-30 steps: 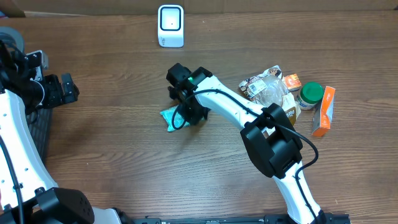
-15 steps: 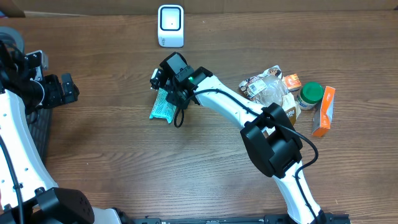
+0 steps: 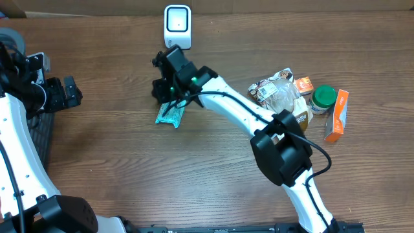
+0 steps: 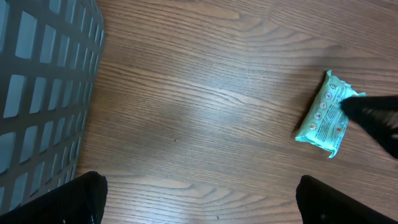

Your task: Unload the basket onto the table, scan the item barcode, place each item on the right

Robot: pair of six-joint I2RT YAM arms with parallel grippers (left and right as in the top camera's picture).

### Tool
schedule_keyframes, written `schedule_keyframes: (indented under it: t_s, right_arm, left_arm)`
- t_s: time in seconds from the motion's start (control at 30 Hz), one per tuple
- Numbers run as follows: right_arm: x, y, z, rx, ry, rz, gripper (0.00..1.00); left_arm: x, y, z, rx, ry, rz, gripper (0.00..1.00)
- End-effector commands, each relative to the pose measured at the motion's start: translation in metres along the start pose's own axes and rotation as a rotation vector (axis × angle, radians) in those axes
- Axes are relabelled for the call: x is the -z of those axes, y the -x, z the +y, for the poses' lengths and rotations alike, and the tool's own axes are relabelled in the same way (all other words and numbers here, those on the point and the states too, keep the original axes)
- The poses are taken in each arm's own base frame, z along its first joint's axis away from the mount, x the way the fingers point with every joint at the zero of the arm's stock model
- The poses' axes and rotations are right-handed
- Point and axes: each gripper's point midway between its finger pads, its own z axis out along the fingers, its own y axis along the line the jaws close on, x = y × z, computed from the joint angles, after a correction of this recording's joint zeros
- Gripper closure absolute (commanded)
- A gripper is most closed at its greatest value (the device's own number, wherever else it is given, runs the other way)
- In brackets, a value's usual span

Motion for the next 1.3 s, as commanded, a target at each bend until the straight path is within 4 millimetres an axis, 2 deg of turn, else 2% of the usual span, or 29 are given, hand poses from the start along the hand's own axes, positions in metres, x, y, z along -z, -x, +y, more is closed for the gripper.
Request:
schedule_keyframes:
  t_s: [0.0,0.13,0.3,0.4,0.6,0.83,0.93,1.0,1.1,1.17,1.27]
  right_arm:
    - [-0.034,-0.032,-0.003,-0.211,-0.043,0.066,0.93]
    - [-0.042,-0.05,-0.01,-0.199,-0.127,0.084,0.94]
    - [-0.039,-0.068,-0.025,-0.203,-0.228,0.129,0.96]
    - [-0.033,-0.072,-0.036,-0.222,-0.26,0.155,0.96]
    - [-0.001,-0.059,-0.058,-0.244,-0.303,0.21,0.96]
    - [0.047,-0.039,-0.044,-0.096,-0.214,0.26,0.93]
    - [0.073,-0.023,-0.048,-0.114,-0.23,0.223,0.92]
    - [0.089,-0.013,-0.057,-0.155,-0.224,0.204,0.88]
    - [0.103,-0.007,-0.074,-0.226,-0.192,0.214,0.68]
    - [0.104,-0.009,-0.083,-0.276,-0.152,0.242,0.64]
    - [0.099,-0.021,-0.094,-0.329,-0.114,0.289,0.62]
  left_arm:
    - [0.001,0.001,-0.004,-0.034,-0.009,-0.007,0.0]
    - [0.001,0.001,-0.004,-0.034,-0.009,-0.007,0.01]
    - [0.001,0.001,-0.004,-0.034,-0.009,-0.007,0.01]
    - [0.001,0.001,-0.004,-0.034,-0.009,-0.007,0.01]
    - [0.001,0.001,-0.004,-0.034,-0.009,-0.007,0.01]
    - [0.001,0.001,-0.004,-0.034,-0.009,-0.007,0.0]
    - [0.001,0.001,-0.004,-0.034,-0.009,-0.007,0.0]
    - [0.001,0.001,-0.004,-0.034,-0.009,-0.007,0.01]
    - [0.001,0.001,-0.004,-0.034,-0.009,-0.007,0.01]
    - [0.001,0.001,-0.004,-0.034,-0.009,-0.007,0.0]
    - [0.001,0.001,-0.004,-0.034,-0.009,-0.007,0.0]
